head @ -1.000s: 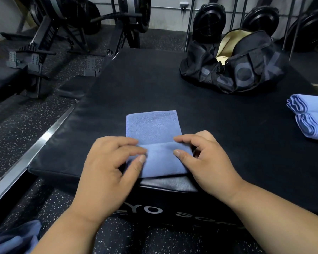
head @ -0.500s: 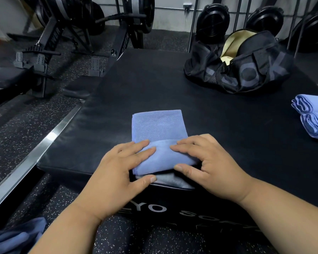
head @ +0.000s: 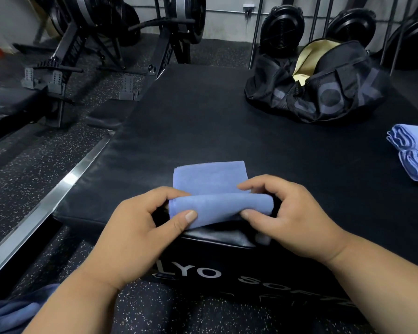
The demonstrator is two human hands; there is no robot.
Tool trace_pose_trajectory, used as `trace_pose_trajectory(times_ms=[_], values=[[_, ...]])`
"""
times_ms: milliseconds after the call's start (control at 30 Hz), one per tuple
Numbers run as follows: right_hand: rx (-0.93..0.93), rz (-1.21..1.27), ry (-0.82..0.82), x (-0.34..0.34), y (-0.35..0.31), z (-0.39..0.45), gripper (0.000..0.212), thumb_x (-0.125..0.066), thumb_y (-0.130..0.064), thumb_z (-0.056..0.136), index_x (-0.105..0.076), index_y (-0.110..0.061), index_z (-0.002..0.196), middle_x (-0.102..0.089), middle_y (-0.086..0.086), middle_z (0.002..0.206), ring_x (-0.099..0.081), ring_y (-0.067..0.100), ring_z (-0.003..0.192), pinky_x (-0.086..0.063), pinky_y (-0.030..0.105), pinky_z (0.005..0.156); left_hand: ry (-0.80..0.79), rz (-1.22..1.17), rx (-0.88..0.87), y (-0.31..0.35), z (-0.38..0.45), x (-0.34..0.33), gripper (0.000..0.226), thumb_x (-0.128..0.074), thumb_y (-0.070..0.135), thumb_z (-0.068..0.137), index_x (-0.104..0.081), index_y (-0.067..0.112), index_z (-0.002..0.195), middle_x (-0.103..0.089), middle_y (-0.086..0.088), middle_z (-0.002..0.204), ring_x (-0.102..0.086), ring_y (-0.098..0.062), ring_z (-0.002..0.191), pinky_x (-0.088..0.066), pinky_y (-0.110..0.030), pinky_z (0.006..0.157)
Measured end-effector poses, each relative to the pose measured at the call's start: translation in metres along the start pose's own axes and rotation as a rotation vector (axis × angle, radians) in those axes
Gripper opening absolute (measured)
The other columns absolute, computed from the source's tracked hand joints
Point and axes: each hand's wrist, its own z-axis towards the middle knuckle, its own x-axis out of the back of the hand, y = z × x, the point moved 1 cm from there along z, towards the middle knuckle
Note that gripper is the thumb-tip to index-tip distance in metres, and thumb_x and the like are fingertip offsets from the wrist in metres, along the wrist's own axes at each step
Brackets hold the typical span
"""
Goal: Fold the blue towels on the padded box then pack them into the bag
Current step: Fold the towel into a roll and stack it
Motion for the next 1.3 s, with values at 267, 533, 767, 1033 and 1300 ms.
trace_pose_trajectory(times_ms=[267,533,767,1033,1300], values=[[-0.243,0.182,0.109,-0.013,0.001,0.011,0.018,-0.081,-0.038,0.088,-0.072,-0.038,0.104,-0.069,-0.008,0.085,-0.061,0.017,0.074,-0.052,0.026,0.073,0.160,-0.149,0.289,0.006,0.009,-0.009,0.016,-0.075,0.048,0.090,-0.072,0.036,0.101,-0.064,0.000,0.066,-0.052,-0.007,0.054,-0.042,-0.015,0.050],[-0.325,0.054,0.182,-0.022,0.003,0.021,0.023,-0.081,-0.050,0.085,-0.069,-0.037,0.099,-0.065,0.000,0.085,-0.057,0.009,0.068,-0.052,0.030,0.071,0.310,0.049,0.347,0.009,0.013,-0.013,0.016,-0.069,0.050,0.095,-0.073,0.037,0.088,-0.072,0.019,0.083,-0.067,-0.001,0.079,-0.052,-0.027,0.071],[-0.235,-0.116,0.174,-0.024,0.001,0.017,0.022,-0.070,-0.051,0.093,-0.069,-0.043,0.113,-0.058,-0.022,0.106,-0.059,-0.003,0.097,-0.048,0.021,0.083,0.094,0.388,-0.031,0.020,0.004,-0.035,0.044,-0.049,0.055,0.101,-0.064,0.042,0.140,-0.056,0.012,0.149,-0.042,-0.015,0.145,-0.031,-0.035,0.122],[0.118,-0.346,0.364,-0.024,-0.017,0.006,0.035,-0.054,-0.032,0.102,-0.069,-0.030,0.133,-0.061,-0.010,0.136,-0.052,0.011,0.126,-0.039,0.026,0.111,0.065,0.591,-0.027,0.023,0.002,-0.047,0.053,-0.030,0.043,0.108,-0.047,0.033,0.157,-0.037,0.002,0.167,-0.024,-0.031,0.157,-0.022,-0.058,0.126],[-0.032,-0.514,-0.130,-0.043,-0.004,-0.004,0.074,-0.005,-0.057,0.101,-0.029,-0.029,0.165,-0.028,-0.006,0.171,-0.023,0.016,0.158,-0.013,0.029,0.128,-0.034,0.584,0.049,0.024,0.000,-0.068,0.068,-0.013,0.058,0.106,-0.033,0.030,0.164,-0.026,0.007,0.172,-0.013,-0.023,0.162,-0.021,-0.053,0.128]])
